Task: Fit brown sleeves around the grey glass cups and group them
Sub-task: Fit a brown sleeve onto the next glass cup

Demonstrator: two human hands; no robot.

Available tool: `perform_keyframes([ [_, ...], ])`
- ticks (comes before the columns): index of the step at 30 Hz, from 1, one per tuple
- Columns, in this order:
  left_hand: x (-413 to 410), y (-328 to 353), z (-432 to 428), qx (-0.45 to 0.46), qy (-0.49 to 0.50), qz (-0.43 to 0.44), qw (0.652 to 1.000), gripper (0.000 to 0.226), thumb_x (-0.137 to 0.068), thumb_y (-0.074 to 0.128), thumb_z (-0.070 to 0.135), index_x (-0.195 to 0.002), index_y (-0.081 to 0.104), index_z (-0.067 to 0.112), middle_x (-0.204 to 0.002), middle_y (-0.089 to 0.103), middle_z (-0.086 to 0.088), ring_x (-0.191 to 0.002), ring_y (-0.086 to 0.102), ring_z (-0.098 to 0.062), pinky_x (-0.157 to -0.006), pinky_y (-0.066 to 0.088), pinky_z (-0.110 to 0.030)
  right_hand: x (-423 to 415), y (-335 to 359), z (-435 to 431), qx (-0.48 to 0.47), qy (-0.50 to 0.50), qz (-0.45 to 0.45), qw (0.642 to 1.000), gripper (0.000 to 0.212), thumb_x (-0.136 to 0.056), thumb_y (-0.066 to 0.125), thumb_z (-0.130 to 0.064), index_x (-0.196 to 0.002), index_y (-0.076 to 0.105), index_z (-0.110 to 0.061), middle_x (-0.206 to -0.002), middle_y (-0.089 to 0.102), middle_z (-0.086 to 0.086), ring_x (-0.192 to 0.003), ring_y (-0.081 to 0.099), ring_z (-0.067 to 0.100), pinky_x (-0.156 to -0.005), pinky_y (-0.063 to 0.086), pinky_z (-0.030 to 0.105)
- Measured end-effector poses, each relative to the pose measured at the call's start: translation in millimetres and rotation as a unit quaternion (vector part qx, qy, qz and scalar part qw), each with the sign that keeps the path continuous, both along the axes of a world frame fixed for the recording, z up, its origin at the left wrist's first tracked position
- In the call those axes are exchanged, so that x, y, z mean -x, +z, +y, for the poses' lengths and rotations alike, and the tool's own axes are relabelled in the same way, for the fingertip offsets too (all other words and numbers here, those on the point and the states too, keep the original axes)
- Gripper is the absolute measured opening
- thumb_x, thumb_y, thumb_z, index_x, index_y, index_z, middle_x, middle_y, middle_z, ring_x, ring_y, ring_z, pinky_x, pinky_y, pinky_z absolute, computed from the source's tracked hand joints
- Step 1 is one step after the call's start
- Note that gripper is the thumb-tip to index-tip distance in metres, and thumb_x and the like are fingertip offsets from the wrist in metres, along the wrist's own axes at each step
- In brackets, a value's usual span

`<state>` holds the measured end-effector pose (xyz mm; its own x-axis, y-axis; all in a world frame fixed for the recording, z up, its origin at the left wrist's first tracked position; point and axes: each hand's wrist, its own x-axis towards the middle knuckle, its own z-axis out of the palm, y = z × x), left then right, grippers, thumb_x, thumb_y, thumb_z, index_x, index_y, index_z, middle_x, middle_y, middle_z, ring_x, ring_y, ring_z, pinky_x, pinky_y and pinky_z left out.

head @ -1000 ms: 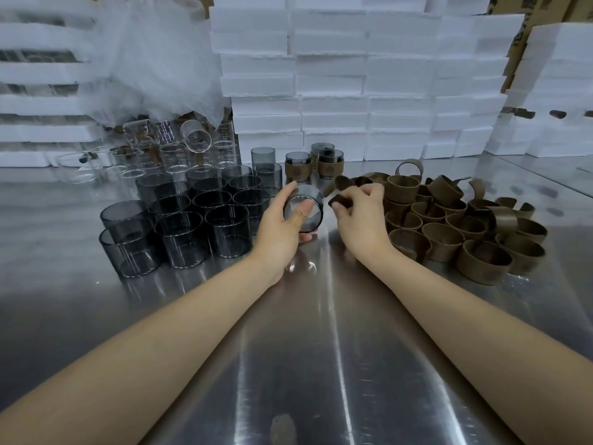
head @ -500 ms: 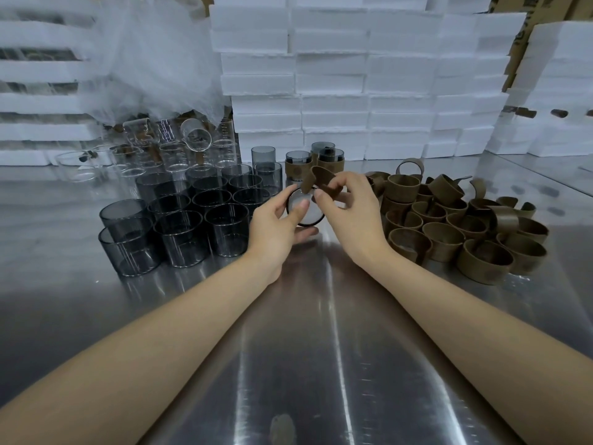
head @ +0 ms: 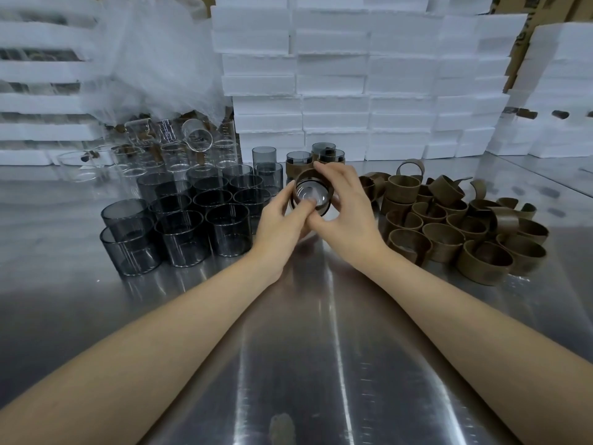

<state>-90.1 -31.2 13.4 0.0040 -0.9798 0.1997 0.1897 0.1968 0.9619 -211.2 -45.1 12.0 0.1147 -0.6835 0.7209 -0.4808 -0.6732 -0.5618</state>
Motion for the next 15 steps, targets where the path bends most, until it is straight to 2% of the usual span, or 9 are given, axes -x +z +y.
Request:
perform_keyframes([
  [2,0.6,-0.7,-0.1,0.014,0.005,-0.026,1.000,0.034,-0.096,0.053,0.009,-0.127,0.062,0.020,-0.108,0.069,0.002,-0.095,0.066,-0.009,-0.086,0.058,-0.032,0.4,0.4,1.3,0.003,0.003,0.019,1.000,0.059,-0.081,0.065,-0.008,-0.137,0.048,-0.013,-0.133,0.044,-0.001,-0.126,0.043,0.007,-0.107,0.041,0.033],
  [4,0.2,-0.2,0.7,0.013,0.004,-0.011,1.000,0.035,-0.096,0.051,0.006,-0.126,0.062,0.018,-0.106,0.068,0.001,-0.095,0.067,-0.013,-0.085,0.058,-0.032,0.7,1.1,3.7,-0.006,0.013,0.026,1.000,0.057,-0.082,0.061,-0.011,-0.137,0.047,-0.014,-0.135,0.043,0.001,-0.128,0.042,0.010,-0.109,0.040,0.034],
  [7,0.1,1.5,2.1,0.008,-0.006,0.002,1.000,0.035,-0.097,0.052,0.005,-0.129,0.061,0.016,-0.115,0.068,-0.002,-0.096,0.069,-0.013,-0.081,0.057,-0.026,0.7,3.7,6.2,-0.022,0.026,-0.016,0.999,0.050,-0.086,0.048,-0.009,-0.135,0.051,-0.015,-0.132,0.048,-0.001,-0.126,0.044,0.008,-0.110,0.039,0.033],
  [10,2.1,1.3,1.7,0.010,-0.007,-0.006,1.000,0.042,-0.097,0.054,0.005,-0.138,0.054,0.016,-0.129,0.063,-0.006,-0.106,0.068,-0.018,-0.092,0.056,-0.033,1.2,5.6,5.4,-0.057,0.005,-0.064,0.996,0.046,-0.091,0.045,0.002,-0.134,0.053,-0.014,-0.128,0.055,-0.004,-0.123,0.049,0.008,-0.109,0.040,0.032],
  [12,2.6,1.4,1.8,0.010,-0.003,-0.015,1.000,0.048,-0.095,0.055,0.003,-0.141,0.051,0.016,-0.131,0.062,-0.005,-0.108,0.068,-0.018,-0.095,0.055,-0.036,0.7,6.0,4.2,-0.092,-0.011,-0.079,0.993,0.045,-0.093,0.041,0.004,-0.134,0.053,-0.012,-0.130,0.058,0.000,-0.124,0.051,0.010,-0.109,0.039,0.030],
  [15,1.6,0.9,1.3,0.002,-0.008,-0.004,1.000,0.044,-0.095,0.052,0.000,-0.137,0.055,0.013,-0.131,0.062,-0.008,-0.114,0.065,-0.023,-0.096,0.054,-0.042,-1.2,6.1,3.5,-0.105,-0.023,-0.066,0.992,0.042,-0.097,0.037,0.002,-0.133,0.054,-0.010,-0.130,0.060,0.003,-0.123,0.052,0.013,-0.107,0.038,0.025],
])
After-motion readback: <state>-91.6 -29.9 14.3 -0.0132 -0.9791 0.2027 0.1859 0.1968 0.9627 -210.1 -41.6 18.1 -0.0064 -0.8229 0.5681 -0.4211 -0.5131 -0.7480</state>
